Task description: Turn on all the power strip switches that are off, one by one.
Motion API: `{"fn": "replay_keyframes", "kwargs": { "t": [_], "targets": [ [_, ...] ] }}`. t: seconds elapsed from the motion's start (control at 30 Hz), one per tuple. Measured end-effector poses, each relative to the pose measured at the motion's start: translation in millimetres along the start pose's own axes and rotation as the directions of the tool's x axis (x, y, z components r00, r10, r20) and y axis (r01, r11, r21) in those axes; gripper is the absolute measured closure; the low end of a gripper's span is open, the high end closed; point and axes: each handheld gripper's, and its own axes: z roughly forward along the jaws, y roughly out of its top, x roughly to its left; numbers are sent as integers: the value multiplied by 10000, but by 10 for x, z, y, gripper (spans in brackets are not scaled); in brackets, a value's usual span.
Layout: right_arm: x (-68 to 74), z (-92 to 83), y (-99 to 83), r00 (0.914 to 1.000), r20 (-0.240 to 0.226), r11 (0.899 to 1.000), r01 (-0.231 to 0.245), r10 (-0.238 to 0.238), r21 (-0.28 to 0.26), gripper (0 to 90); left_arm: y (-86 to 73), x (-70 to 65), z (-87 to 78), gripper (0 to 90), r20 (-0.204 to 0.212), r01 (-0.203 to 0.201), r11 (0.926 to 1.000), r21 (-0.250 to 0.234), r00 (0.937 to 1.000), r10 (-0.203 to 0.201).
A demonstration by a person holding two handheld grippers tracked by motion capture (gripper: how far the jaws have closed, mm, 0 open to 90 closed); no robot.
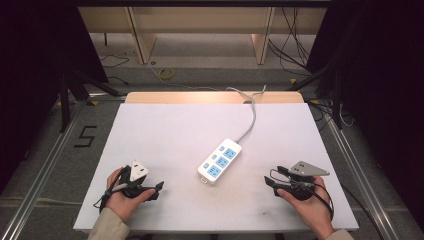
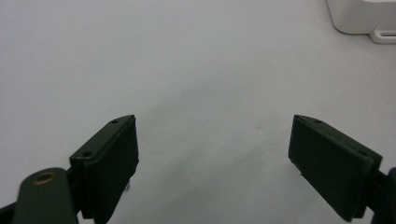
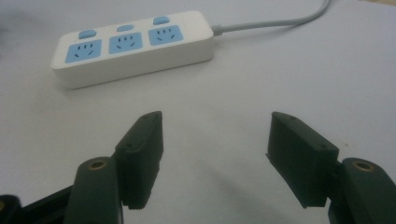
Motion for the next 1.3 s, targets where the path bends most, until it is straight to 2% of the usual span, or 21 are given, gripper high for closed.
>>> {"fn": "replay_keyframes", "kwargs": {
  "t": [0.2,0.5,0.77,1.0,1.3],
  "targets": [
    [26,13,11,9994,53,9991,346,-347,257,449,1,-6,2,160,28,-77,10000,28,10000,77],
    [68,43,75,9969,-36,9961,781,-780,416,725,-1,1,3,161,-43,-33,10000,-8,10000,33],
    [74,42,120,9953,74,9931,963,-970,667,900,0,5,4,161,-73,-61,10000,-19,10000,61],
    [80,58,190,9943,69,9899,1052,-1064,948,900,3,10,6,162,-72,-47,10000,-17,10000,47],
    [109,106,276,9943,-87,9897,1063,-1059,963,900,3,9,15,163,-84,-68,10000,-21,9999,68]
  ]
}}
